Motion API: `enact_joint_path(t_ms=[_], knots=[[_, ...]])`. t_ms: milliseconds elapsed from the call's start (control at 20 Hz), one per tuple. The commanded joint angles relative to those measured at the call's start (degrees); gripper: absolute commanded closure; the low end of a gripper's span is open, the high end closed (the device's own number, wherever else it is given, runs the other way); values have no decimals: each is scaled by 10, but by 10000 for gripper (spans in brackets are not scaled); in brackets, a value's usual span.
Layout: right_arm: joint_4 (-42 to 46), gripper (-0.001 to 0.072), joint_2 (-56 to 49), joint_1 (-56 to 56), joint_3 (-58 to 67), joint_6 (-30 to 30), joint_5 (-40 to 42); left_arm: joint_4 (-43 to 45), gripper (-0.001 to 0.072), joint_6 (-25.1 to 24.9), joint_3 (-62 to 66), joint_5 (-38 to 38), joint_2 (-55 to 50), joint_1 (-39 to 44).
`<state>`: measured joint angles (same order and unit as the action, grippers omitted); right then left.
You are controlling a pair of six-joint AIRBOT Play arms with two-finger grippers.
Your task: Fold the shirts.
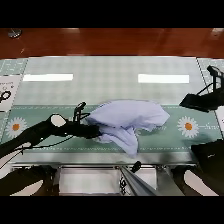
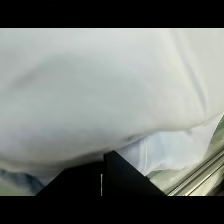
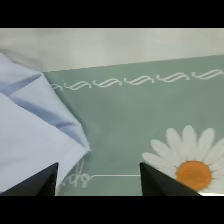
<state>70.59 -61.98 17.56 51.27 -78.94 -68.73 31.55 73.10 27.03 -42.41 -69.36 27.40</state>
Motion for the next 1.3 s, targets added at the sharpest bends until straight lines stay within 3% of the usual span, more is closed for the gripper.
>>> enact_joint_path(t_ms=[0, 300, 450, 500, 550, 600, 800, 1050, 1250], knots=[[-156, 119, -5, 43, -96, 43, 46, -5, 694, -11, 2, -12, 10, 1], [-241, 122, -62, 37, -159, 87, 53, -6, 694, -11, 3, -22, 23, 1], [-239, 131, -90, -12, -160, 74, 93, -6, 694, -10, 3, -22, 25, 1], [-242, 225, -97, -37, -160, 74, 111, -6, 694, -10, 3, -22, 26, 1], [-242, 488, -97, -55, -160, 74, 125, -6, 694, -10, 3, -23, 30, -2], [-242, 693, -91, -64, -153, 75, 124, -6, 694, -8, 3, -23, 37, -7], [-213, 695, -3, -42, -58, 83, 84, -5, 696, -6, 18, -2, 164, -66], [-226, 696, 151, -27, 110, 79, 103, -5, 696, -20, 171, 22, 377, -198], [-251, 697, 205, -27, 212, 66, 103, -5, 696, -20, 341, 10, 413, -234]])
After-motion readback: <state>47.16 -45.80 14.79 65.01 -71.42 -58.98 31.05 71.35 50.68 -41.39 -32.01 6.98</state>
